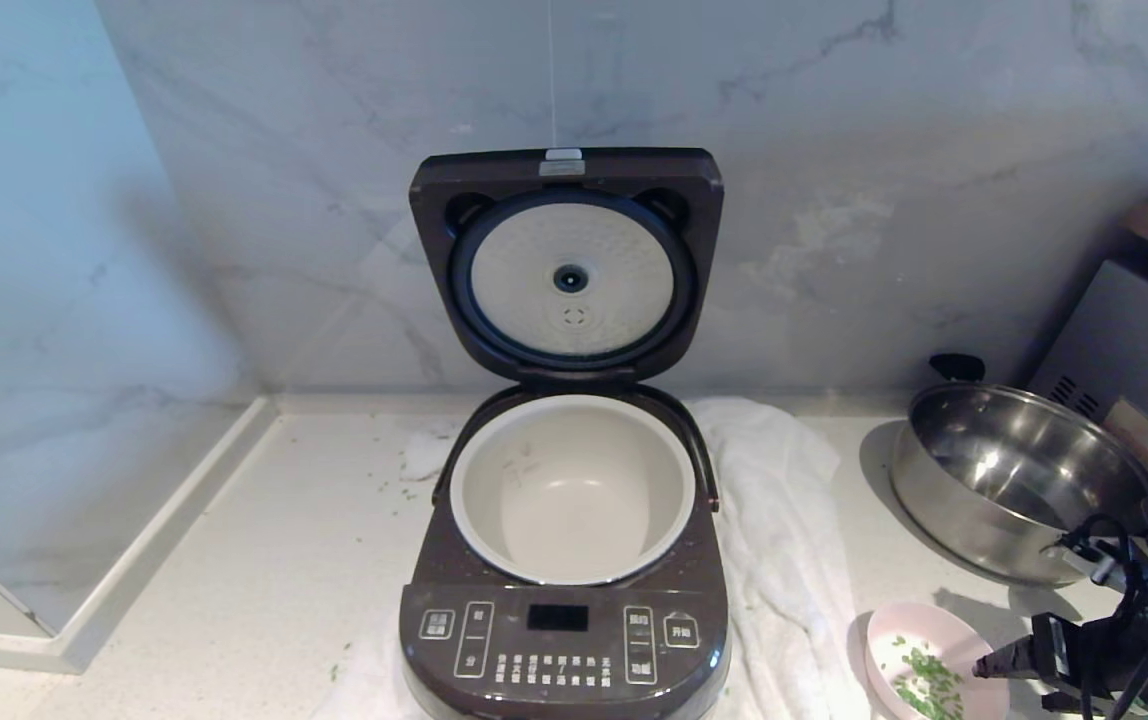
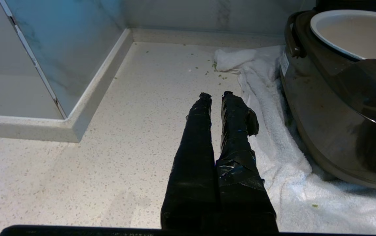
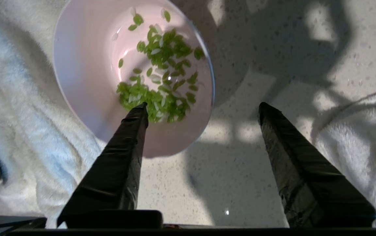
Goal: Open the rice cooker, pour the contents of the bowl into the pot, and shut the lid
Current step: Pick up the bowl on the table
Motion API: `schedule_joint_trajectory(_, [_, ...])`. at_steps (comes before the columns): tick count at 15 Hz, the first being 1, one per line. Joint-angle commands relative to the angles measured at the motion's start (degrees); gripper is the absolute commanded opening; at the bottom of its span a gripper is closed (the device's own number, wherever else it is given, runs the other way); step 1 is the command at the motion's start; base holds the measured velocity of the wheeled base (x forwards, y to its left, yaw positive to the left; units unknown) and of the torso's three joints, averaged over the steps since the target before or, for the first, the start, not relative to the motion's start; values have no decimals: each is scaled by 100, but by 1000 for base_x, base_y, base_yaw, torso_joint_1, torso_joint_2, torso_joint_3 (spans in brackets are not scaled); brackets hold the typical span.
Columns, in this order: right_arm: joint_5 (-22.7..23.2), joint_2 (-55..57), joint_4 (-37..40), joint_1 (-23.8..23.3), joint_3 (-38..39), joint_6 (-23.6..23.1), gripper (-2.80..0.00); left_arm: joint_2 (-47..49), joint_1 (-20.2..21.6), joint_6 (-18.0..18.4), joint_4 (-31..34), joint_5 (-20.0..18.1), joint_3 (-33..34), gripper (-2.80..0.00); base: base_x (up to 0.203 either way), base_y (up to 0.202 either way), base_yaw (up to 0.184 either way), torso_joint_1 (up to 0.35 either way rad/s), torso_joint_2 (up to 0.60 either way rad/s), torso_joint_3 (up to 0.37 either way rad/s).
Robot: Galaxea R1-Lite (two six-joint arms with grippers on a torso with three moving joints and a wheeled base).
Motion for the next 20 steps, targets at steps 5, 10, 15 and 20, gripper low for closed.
schedule_joint_trajectory(5, [-93,1109,-1224,64,38,6,0,8,0,-5,-3,1,17,-280,0,0,0,0,0,0])
schedule_joint_trajectory(10, [-453,1270,-1215,462,16,-181,0,-1,0,-5,-3,1,16,-280,0,0,0,0,0,0])
schedule_joint_trajectory(15, [-461,1320,-1132,514,-69,-317,-280,-1,0,-5,-3,2,17,-280,0,0,0,0,0,0])
schedule_joint_trajectory(20, [-455,1273,-1110,503,-70,-284,-280,-1,0,-5,-3,2,18,-280,0,0,0,0,0,0])
